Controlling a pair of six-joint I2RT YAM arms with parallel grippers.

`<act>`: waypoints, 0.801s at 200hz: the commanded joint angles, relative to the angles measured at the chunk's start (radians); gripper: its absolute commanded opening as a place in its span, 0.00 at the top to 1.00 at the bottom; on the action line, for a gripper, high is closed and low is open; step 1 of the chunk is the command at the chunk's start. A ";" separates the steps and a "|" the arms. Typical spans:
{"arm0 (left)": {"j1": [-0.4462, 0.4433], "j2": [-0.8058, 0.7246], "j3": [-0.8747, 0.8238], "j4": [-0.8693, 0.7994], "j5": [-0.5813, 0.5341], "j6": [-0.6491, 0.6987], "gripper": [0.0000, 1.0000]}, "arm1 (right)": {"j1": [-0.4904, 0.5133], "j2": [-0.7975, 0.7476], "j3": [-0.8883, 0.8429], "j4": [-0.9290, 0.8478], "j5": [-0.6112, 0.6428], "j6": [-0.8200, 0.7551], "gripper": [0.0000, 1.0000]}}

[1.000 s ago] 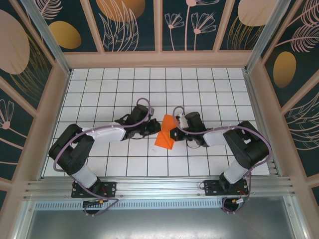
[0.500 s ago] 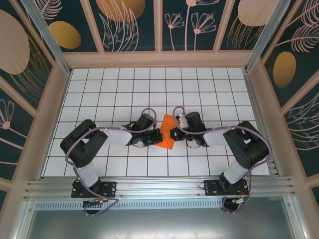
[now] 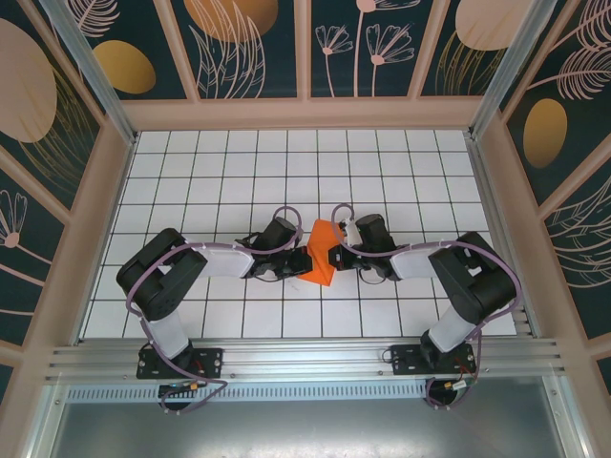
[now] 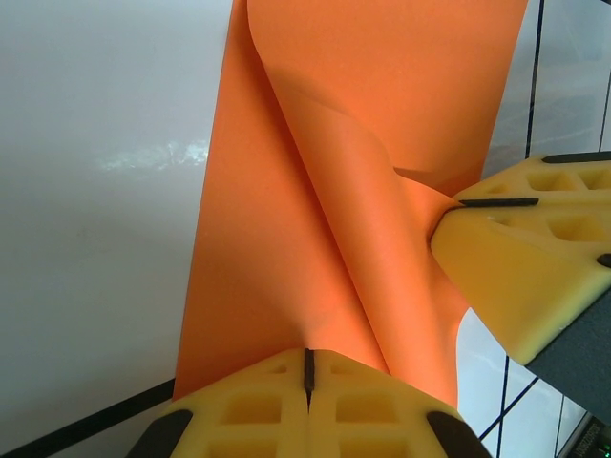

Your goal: Fold a paper plane with a square sheet of paper (pick it up from the middle)

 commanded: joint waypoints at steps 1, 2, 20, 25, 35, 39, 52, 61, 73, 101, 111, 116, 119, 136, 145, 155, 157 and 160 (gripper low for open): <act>-0.006 0.049 -0.007 -0.082 -0.034 0.033 0.94 | -0.005 -0.031 0.038 -0.029 0.005 -0.049 0.91; -0.006 0.049 -0.008 -0.082 -0.034 0.034 0.94 | -0.005 -0.031 0.038 -0.030 0.005 -0.050 0.91; -0.006 0.050 -0.007 -0.082 -0.035 0.038 0.94 | -0.004 -0.024 0.046 -0.032 -0.004 -0.063 0.91; -0.006 0.052 -0.004 -0.084 -0.035 0.039 0.94 | -0.004 -0.022 0.046 -0.031 -0.006 -0.066 0.91; -0.006 0.054 -0.005 -0.085 -0.035 0.040 0.94 | -0.005 -0.017 0.050 -0.033 -0.006 -0.072 0.91; -0.007 0.054 -0.005 -0.085 -0.036 0.040 0.94 | -0.005 -0.015 0.051 -0.039 -0.003 -0.074 0.91; -0.007 0.055 -0.004 -0.086 -0.039 0.040 0.94 | -0.005 -0.007 0.058 -0.051 0.003 -0.084 0.90; -0.008 0.055 -0.005 -0.087 -0.038 0.041 0.94 | -0.005 -0.006 0.060 -0.053 0.008 -0.088 0.90; -0.007 0.055 -0.004 -0.086 -0.038 0.041 0.94 | -0.005 -0.004 0.060 -0.054 0.017 -0.089 0.90; -0.006 0.050 -0.005 -0.087 -0.036 0.045 0.94 | -0.005 -0.003 0.060 -0.056 0.014 -0.080 0.90; -0.007 0.048 -0.005 -0.086 -0.037 0.045 0.93 | -0.004 -0.003 0.050 -0.049 0.013 -0.073 0.90; -0.008 0.048 -0.005 -0.086 -0.036 0.045 0.93 | -0.005 -0.004 0.046 -0.043 0.008 -0.070 0.90; -0.008 0.047 -0.005 -0.085 -0.035 0.044 0.93 | -0.004 -0.003 0.042 -0.041 0.006 -0.067 0.90; -0.007 0.041 -0.004 -0.075 -0.026 0.042 0.92 | -0.004 -0.006 0.030 -0.033 -0.002 -0.055 0.90; -0.007 0.039 -0.004 -0.071 -0.023 0.040 0.92 | -0.004 -0.009 0.025 -0.031 -0.002 -0.049 0.90; -0.007 0.038 -0.002 -0.068 -0.020 0.040 0.92 | -0.005 -0.014 0.023 -0.039 -0.004 -0.045 0.90; -0.006 0.037 0.000 -0.067 -0.019 0.040 0.92 | -0.004 -0.016 0.023 -0.040 -0.004 -0.043 0.90; -0.008 0.037 -0.001 -0.066 -0.018 0.040 0.92 | -0.005 -0.018 0.021 -0.040 -0.005 -0.042 0.90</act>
